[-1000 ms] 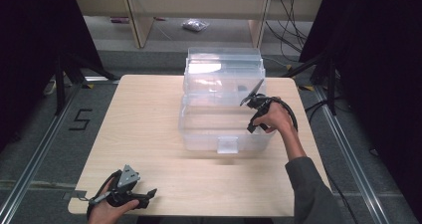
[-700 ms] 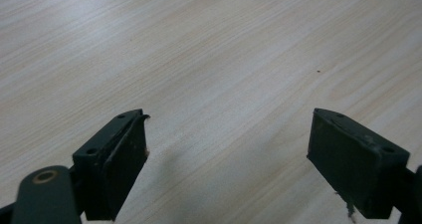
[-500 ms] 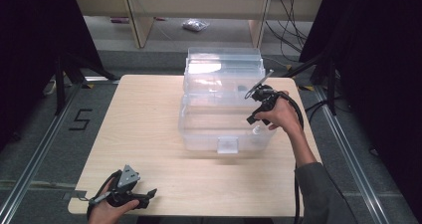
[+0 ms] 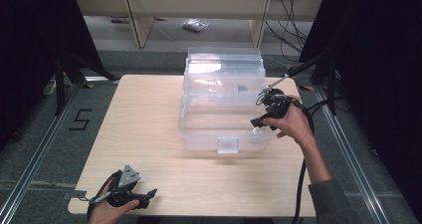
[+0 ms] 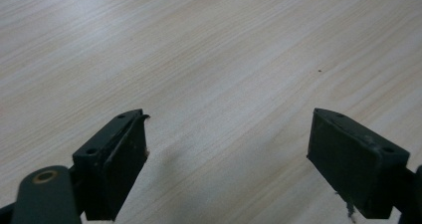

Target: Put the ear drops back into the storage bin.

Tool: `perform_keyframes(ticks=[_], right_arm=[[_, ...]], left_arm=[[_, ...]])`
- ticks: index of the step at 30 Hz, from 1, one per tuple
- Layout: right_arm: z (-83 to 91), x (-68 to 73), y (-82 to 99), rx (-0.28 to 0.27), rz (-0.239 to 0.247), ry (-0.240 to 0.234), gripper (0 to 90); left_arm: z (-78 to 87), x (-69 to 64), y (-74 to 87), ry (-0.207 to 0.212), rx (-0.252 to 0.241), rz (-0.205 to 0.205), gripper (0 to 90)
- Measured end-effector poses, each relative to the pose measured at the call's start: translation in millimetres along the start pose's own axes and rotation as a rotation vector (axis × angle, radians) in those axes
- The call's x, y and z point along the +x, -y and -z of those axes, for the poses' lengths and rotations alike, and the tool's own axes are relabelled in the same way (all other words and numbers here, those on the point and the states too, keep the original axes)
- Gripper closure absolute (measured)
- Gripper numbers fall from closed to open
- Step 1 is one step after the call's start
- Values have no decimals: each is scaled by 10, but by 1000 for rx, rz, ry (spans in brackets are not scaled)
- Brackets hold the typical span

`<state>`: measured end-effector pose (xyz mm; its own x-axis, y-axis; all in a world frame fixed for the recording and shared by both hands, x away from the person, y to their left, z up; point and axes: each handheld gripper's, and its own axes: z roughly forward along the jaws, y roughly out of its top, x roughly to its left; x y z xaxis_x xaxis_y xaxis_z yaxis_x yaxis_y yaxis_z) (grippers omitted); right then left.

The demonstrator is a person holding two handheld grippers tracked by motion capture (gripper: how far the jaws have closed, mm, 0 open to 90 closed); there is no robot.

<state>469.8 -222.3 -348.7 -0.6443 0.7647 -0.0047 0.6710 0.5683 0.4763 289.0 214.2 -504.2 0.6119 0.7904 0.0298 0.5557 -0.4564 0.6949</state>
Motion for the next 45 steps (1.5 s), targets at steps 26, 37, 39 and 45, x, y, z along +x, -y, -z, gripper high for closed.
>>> perform_keyframes(ticks=[26, 37, 39, 45], right_arm=[[63, 52, 386, -96, -23, -29, 241], [91, 116, 649, -178, -30, -49, 225], [90, 136, 671, -178, -40, -55, 225], [87, 188, 791, -199, -20, -49, 214]], left_arm=[[10, 7, 2, 6, 1, 5, 150], [2, 2, 4, 4, -5, 11, 150], [6, 10, 3, 1, 3, 1, 150], [11, 9, 3, 5, 2, 6, 150]])
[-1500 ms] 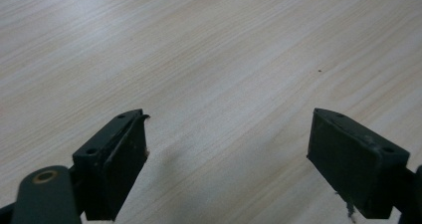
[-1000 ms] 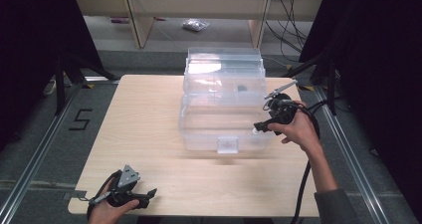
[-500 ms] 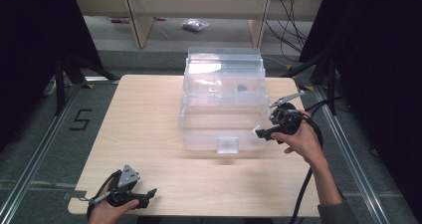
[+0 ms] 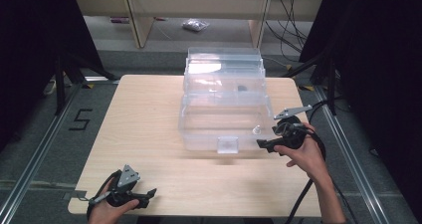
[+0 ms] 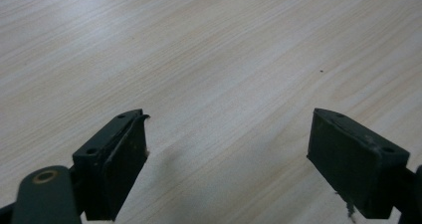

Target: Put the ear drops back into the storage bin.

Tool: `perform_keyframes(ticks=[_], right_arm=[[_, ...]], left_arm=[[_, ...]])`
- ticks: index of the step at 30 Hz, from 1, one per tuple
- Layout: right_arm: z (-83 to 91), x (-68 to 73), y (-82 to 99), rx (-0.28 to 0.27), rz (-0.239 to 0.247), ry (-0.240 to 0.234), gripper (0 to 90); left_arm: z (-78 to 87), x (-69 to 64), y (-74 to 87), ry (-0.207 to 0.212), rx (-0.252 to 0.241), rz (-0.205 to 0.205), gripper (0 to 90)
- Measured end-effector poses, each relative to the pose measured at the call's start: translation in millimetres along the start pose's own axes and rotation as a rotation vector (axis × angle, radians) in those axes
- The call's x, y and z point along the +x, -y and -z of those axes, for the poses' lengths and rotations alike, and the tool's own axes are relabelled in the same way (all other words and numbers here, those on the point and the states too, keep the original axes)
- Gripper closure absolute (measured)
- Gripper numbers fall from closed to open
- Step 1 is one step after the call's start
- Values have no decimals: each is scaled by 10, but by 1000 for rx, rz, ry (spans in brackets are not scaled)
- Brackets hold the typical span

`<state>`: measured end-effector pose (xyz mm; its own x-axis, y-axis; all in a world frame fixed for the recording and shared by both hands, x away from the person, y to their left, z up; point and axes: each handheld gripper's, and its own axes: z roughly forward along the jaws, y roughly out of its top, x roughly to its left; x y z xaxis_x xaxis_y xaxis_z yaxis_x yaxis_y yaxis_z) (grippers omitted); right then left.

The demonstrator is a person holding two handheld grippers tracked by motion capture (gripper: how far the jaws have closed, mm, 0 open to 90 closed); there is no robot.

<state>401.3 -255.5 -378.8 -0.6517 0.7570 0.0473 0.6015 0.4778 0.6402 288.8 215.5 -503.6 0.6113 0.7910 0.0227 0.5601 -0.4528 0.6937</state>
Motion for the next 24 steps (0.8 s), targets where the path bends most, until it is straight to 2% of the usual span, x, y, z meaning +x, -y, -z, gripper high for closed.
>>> perform_keyframes(ticks=[1, 2, 3, 5, 6, 10, 12, 14, 15, 16, 17, 20, 21, 24], right_arm=[[3, 28, 21, 5, -27, -2, 212], [3, 28, 21, 5, -27, -2, 212], [-1, 36, 54, 4, -7, 13, 202], [3, 54, 62, 5, -26, 12, 203], [-20, 50, 85, -15, 2, 15, 203], [-16, 97, 152, -16, 0, 15, 202], [-6, 103, 182, -21, 11, 21, 202], [-13, 139, 239, -40, -23, 21, 197], [-31, 132, 268, -54, 0, 32, 198], [-31, 132, 268, -54, 0, 32, 198], [-21, 145, 297, -40, -20, 25, 197], [-37, 149, 335, -43, -9, 36, 198], [-54, 170, 370, -46, -33, 31, 199], [-80, 162, 412, -67, -5, 42, 203]], left_arm=[[1, -1, -1, 1, -1, -1, 150], [1, -1, -1, 1, -1, -1, 151], [-8, -7, 0, -5, -10, 9, 150], [0, -2, -1, 0, -1, -1, 150], [-1, -4, 0, -1, -3, 2, 150], [-6, -7, 0, -7, -9, 7, 150], [3, -3, -2, 0, 2, -6, 151], [3, -3, -2, 0, 1, -5, 150], [-5, -8, 0, -9, -10, 6, 150], [-5, -8, 0, -9, -10, 6, 150], [-2, -7, -1, -8, -9, 6, 150], [-3, -7, -2, -9, -10, 6, 150], [-4, -7, -1, -8, -9, 6, 150], [-2, -7, -1, -8, -11, 7, 150]])
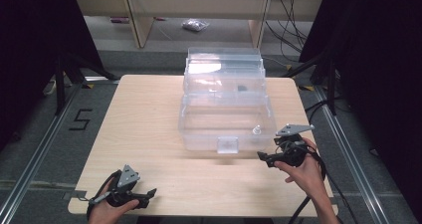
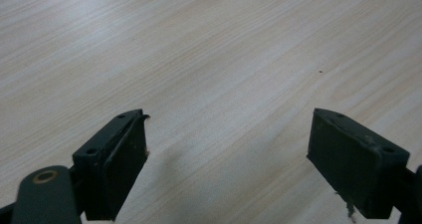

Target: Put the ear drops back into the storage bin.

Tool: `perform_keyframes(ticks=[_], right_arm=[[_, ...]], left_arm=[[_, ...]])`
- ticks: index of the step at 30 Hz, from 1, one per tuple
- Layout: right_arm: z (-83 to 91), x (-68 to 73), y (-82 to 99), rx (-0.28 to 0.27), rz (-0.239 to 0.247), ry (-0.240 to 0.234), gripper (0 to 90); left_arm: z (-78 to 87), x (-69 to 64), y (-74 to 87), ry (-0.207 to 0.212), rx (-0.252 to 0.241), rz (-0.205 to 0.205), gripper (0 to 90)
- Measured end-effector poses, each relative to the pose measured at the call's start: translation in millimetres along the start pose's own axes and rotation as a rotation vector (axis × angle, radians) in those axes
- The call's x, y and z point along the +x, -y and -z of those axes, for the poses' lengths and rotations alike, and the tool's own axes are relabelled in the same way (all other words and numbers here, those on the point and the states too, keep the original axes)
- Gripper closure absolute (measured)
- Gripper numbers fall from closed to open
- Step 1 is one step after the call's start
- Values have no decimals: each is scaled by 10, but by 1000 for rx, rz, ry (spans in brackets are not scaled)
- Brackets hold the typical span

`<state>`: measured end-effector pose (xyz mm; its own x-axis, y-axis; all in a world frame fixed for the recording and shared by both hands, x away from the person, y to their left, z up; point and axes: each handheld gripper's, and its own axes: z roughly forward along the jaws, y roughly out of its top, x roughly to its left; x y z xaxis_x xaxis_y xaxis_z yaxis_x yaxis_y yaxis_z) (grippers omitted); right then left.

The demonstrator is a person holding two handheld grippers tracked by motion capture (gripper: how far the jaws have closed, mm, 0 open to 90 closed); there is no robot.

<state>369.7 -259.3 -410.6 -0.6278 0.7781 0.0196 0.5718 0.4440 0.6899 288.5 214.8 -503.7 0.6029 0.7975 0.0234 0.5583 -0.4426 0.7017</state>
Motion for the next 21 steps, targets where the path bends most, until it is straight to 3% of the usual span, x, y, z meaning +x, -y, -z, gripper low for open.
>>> perform_keyframes(ticks=[1, 2, 3, 6, 7, 9, 13, 14, 15, 16, 17, 19, 21], right_arm=[[18, 16, 6, 26, -18, -8, 203], [-18, 45, 46, -12, -18, -4, 204], [14, 56, 45, 28, -34, -13, 204], [-14, 49, 82, -4, -3, -11, 204], [4, 82, 89, 17, -43, -11, 204], [-16, 68, 117, -8, -8, -4, 204], [-20, 91, 149, -7, -38, -5, 204], [-31, 85, 166, -9, -20, -7, 204], [-36, 102, 177, -12, -39, -7, 204], [-48, 92, 186, -14, -23, -9, 204], [-52, 106, 199, -10, -43, -6, 203], [-72, 93, 213, -19, -22, -10, 203], [-85, 110, 243, -21, -36, -6, 203]], left_arm=[[-2, 3, -1, -9, 4, -4, 150], [0, 3, -1, 1, 1, 0, 150], [-4, -3, 0, -15, 0, -1, 150], [11, 5, -3, 5, 10, -15, 150], [9, 4, -2, 5, 9, -14, 151], [7, 1, -2, 4, 7, -12, 150], [8, 4, -1, 4, 10, -12, 151], [10, 4, -1, 4, 9, -12, 150], [10, 4, -2, 4, 9, -12, 151], [10, 5, -3, 4, 10, -12, 150], [11, 3, -3, 4, 8, -13, 150], [10, 2, -3, 5, 8, -12, 150], [11, 2, -3, 5, 7, -13, 150]])
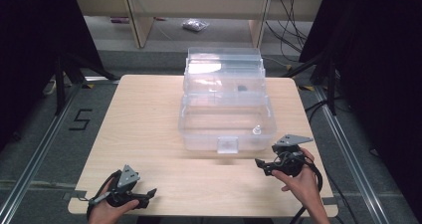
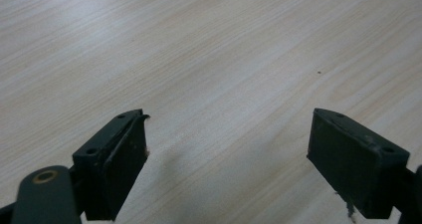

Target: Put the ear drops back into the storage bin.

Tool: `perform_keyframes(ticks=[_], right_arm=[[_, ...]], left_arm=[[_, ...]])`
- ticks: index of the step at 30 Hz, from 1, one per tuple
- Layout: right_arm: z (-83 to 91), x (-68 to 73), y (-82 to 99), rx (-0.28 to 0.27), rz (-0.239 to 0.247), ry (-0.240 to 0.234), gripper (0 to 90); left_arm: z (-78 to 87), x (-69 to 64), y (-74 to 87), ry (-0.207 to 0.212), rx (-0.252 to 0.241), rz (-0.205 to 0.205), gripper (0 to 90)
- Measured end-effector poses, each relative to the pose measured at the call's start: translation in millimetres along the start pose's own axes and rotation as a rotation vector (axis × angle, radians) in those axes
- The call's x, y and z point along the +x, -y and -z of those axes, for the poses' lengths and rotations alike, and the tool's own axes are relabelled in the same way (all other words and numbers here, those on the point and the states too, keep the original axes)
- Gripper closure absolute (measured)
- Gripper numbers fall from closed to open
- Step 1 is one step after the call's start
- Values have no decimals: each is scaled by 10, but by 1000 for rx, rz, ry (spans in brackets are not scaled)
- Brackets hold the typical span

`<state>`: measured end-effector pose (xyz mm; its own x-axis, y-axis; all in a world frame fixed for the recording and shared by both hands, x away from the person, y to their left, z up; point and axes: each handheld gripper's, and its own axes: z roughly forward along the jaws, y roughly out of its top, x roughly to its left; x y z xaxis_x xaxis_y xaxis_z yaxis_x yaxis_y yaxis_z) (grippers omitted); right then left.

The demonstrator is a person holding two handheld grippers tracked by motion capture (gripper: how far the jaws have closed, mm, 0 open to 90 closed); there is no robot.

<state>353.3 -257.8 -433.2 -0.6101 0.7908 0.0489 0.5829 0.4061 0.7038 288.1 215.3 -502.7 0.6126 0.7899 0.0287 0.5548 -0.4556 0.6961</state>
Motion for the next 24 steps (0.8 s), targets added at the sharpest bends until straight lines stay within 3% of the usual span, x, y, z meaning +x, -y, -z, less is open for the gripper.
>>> perform_keyframes(ticks=[3, 6, 7, 10, 13, 20, 21, 24], right_arm=[[-9, 0, 18, -5, 7, -1, 201], [-9, 22, 41, -4, -18, -1, 201], [-27, 4, 58, -25, 6, -3, 199], [-24, 17, 93, -26, -28, -4, 197], [-50, 15, 130, -40, -16, 0, 197], [-36, 70, 210, -13, -72, -9, 196], [-48, 47, 221, -32, -34, -8, 195], [-36, 39, 243, -37, -33, 0, 191]], left_arm=[[0, -1, 0, -1, -2, 1, 150], [-10, -5, 1, -13, -5, 3, 151], [-4, -7, 0, -3, -7, 7, 150], [-6, -7, 0, -4, -9, 9, 151], [-11, -8, 0, -16, -5, 4, 150], [-1, -11, -2, -3, -6, 1, 151], [-1, -11, -2, -3, -6, 1, 151], [7, -8, -3, 1, 2, -7, 150]])
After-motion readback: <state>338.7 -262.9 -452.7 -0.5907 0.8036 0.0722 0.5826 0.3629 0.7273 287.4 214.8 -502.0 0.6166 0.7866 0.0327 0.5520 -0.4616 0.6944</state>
